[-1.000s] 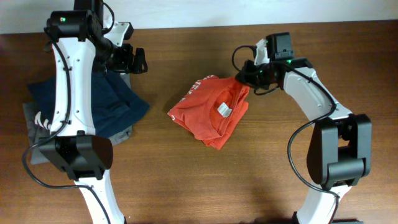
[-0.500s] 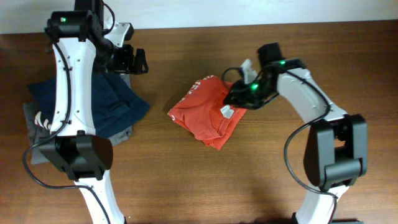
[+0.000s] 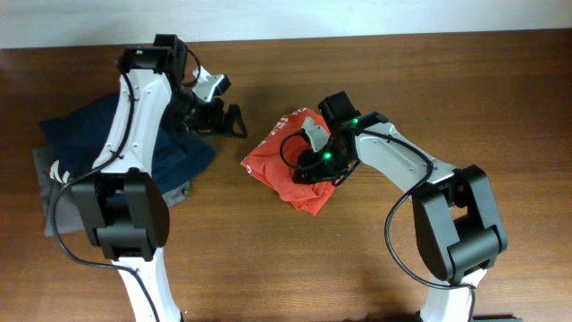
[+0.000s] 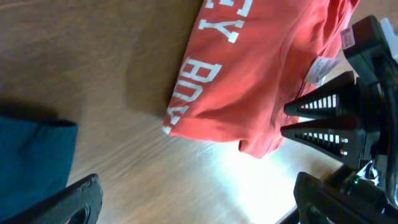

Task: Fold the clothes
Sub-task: 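Grasp the folded red shirt with the left gripper beside the right gripper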

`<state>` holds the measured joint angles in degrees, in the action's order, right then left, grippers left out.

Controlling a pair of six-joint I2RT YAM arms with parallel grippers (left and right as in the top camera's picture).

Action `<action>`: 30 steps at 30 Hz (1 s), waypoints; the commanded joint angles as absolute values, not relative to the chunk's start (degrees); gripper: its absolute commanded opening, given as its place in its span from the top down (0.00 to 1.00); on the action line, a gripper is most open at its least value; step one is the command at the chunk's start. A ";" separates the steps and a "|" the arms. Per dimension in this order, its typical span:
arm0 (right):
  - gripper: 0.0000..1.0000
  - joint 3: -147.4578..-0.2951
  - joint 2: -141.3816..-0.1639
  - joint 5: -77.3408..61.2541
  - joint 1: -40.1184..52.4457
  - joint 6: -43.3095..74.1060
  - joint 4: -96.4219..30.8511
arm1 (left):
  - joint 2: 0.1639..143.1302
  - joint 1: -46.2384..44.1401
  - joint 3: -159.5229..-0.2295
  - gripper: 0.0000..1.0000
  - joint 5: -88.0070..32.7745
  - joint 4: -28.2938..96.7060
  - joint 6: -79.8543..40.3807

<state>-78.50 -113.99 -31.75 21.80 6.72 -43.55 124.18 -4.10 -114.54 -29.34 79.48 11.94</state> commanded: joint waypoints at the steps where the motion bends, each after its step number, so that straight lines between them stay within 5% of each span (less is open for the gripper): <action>1: 0.71 -78.08 -114.28 -32.49 22.22 6.20 -44.29 | 123.15 -4.51 -111.92 0.02 -31.53 77.73 13.80; 13: 0.94 -78.11 -114.24 -34.17 22.50 1.28 -50.81 | 123.15 -5.02 -105.25 0.02 -31.51 73.01 13.80; 17: 0.71 -78.35 -114.04 -32.29 21.37 1.26 -48.90 | 123.20 -5.82 -104.92 0.02 -30.33 71.29 13.80; 26: 0.64 -78.37 -114.06 -32.34 19.20 2.42 -42.09 | 123.20 -8.91 -104.47 0.04 -24.88 68.53 13.80; 30: 0.64 -77.91 -114.32 -32.32 20.32 4.99 -38.41 | 123.20 -9.61 -102.74 0.29 -20.75 67.26 13.34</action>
